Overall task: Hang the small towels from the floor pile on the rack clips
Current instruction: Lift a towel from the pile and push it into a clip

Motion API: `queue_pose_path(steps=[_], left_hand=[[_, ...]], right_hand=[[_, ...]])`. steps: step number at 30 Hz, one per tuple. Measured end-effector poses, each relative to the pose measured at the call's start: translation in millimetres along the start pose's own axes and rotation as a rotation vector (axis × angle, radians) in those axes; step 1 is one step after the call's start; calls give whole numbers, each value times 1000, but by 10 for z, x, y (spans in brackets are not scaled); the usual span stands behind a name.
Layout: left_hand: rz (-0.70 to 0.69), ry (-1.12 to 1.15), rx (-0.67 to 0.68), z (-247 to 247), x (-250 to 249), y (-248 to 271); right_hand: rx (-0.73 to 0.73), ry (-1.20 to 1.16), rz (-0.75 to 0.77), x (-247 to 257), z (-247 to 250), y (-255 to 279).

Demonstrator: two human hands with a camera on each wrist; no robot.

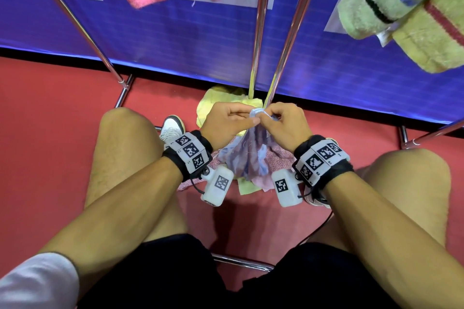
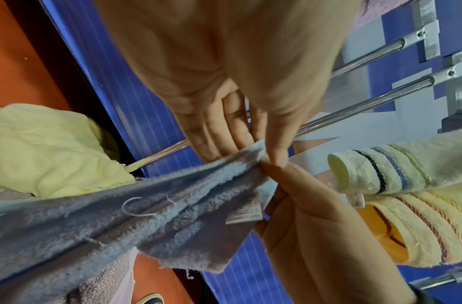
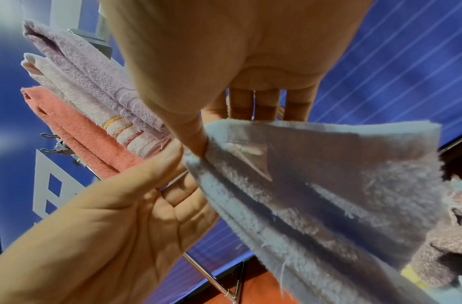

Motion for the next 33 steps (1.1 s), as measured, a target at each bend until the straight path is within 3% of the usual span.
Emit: queue_pose_path(steps=[7, 33], left_hand=[[17, 2, -57, 19, 73, -67], [-36, -73, 39, 35, 63, -79]], right_hand=[[3, -82, -6, 40, 10, 3], [-60, -115, 66, 62, 18, 15]])
Point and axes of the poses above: each hand's wrist, its own y-axis away from the middle knuckle, its own z-axis out of the back of the hand, x = y × z, the point moved 2 cm from there along -y, towards the middle knuckle
